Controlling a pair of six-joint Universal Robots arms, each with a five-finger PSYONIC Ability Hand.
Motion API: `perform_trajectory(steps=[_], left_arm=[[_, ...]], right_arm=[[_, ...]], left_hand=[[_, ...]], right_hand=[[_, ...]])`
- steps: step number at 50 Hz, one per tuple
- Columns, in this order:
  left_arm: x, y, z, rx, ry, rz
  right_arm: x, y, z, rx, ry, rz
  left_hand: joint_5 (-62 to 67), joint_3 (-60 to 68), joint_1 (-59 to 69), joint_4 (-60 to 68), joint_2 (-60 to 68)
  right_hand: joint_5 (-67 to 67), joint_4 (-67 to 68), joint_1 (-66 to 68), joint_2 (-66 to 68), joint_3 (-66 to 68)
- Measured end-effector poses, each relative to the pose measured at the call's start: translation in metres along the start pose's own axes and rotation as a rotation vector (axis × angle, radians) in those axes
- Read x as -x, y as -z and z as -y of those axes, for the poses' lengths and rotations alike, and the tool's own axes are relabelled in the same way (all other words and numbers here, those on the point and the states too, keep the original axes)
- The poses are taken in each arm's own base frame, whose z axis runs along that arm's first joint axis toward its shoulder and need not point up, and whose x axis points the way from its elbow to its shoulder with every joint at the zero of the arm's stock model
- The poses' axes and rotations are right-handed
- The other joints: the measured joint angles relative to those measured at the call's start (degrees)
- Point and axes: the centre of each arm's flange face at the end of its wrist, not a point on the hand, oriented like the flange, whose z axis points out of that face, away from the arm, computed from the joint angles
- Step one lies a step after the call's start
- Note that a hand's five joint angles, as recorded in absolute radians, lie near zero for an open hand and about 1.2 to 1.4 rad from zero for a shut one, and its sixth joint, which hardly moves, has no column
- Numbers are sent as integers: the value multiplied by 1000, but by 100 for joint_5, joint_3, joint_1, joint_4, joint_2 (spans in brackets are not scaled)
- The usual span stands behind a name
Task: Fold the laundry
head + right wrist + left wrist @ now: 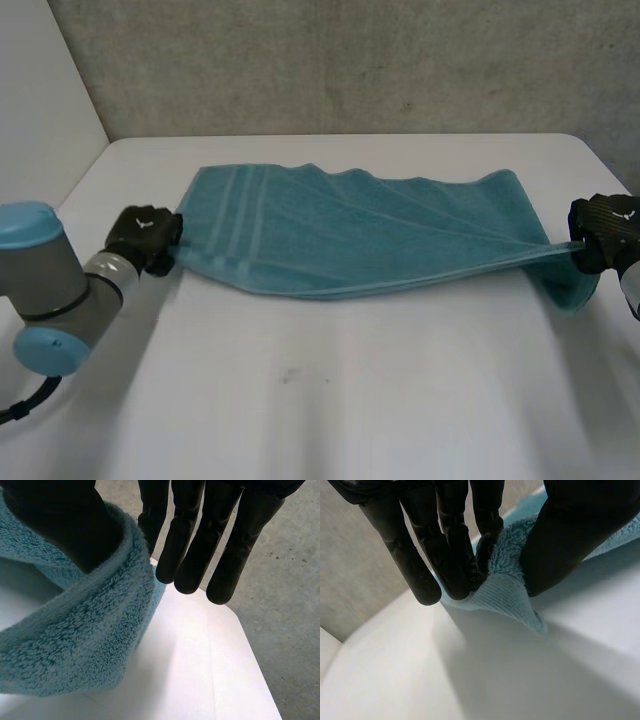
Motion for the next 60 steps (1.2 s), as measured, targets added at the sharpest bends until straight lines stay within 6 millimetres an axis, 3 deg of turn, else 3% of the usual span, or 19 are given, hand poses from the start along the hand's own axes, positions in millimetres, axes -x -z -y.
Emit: perform_trajectory(steps=[2, 8, 20, 24, 29, 32, 35, 37, 49, 55, 60], left_arm=[[6, 9, 16, -32, -3, 18], [11, 33, 32, -53, -10, 39], [23, 69, 28, 6, -18, 97], [31, 75, 22, 32, -36, 125], [37, 78, 18, 50, -49, 145], [41, 79, 18, 54, -51, 154], [42, 80, 18, 57, -49, 158], [43, 82, 18, 62, -47, 159], [46, 109, 27, 122, -24, 155], [53, 139, 33, 203, -51, 155], [49, 152, 32, 256, -95, 106]], right_arm=[[0, 0, 1, -2, 1, -1], [-1, 1, 4, -1, 6, 1], [5, 16, 4, 160, 90, 104], [7, 19, 2, 213, 87, 138], [8, 19, -6, 254, 68, 153], [9, 20, -11, 276, 56, 158], [8, 21, -16, 291, 46, 161], [8, 22, -19, 302, 38, 167], [3, 44, -15, 319, 37, 240], [-7, 78, -2, 420, 218, 306], [-10, 91, 5, 460, 308, 360]], left_hand=[[0, 25, 2, 21, 8], [0, 26, 5, 21, 8], [0, 49, 5, 43, 16], [0, 49, 5, 43, 16], [0, 49, 5, 44, 18], [0, 50, 5, 45, 21], [0, 50, 5, 45, 21], [0, 50, 5, 46, 21], [0, 50, 5, 47, 37], [0, 50, 5, 47, 43], [0, 51, 5, 47, 56]], right_hand=[[0, 0, 0, 0, 0], [0, 0, 0, 0, 0], [-1, -56, 0, -13, -31], [-1810, -2050, -1506, -2036, -2035], [-2749, -2951, -2174, -2813, -2890], [-2488, -2675, -1950, -2534, -2639], [-1543, -1582, -1018, -1398, -1479], [-229, -201, 24, -70, -157], [-65, 3, 26, 32, -20], [-64, 2, 26, 32, -20], [-64, 3, 26, 32, -20]])
